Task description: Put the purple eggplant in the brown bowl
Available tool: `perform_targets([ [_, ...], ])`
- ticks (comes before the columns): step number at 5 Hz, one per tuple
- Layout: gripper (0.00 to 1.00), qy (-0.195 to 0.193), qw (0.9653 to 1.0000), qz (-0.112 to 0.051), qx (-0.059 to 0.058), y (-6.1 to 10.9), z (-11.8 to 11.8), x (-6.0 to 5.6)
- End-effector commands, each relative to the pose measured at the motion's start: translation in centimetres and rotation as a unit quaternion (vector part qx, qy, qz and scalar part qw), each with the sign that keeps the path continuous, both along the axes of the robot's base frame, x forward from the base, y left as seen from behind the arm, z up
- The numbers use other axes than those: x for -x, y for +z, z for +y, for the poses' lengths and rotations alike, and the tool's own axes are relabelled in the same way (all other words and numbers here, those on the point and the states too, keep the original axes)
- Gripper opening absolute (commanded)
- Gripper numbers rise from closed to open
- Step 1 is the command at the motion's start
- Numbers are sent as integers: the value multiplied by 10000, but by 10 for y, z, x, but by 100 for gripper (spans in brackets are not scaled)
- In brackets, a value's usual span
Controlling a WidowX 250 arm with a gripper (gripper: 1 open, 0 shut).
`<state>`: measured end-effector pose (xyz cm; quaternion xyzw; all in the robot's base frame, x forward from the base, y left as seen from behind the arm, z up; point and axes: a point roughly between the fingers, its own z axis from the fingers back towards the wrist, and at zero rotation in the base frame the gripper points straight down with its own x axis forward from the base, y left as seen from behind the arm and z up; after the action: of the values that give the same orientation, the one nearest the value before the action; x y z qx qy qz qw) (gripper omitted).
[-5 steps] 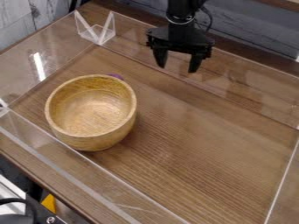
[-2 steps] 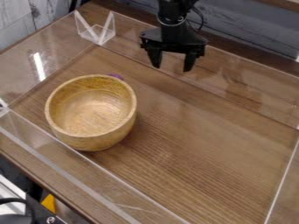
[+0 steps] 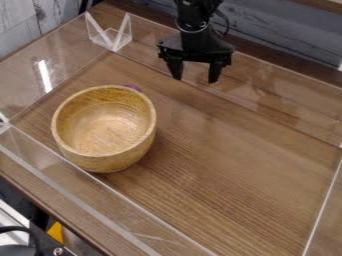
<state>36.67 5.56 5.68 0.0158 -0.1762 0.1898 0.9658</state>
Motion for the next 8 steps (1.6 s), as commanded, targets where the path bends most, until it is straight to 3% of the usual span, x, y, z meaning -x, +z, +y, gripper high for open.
perform_targets([
  [1,100,83,9990,-437,-3,27,6,-6],
  [6,100,332,9966,-700,265,37,12,-5],
  [8,100,541,9945,-840,301,41,22,-5],
])
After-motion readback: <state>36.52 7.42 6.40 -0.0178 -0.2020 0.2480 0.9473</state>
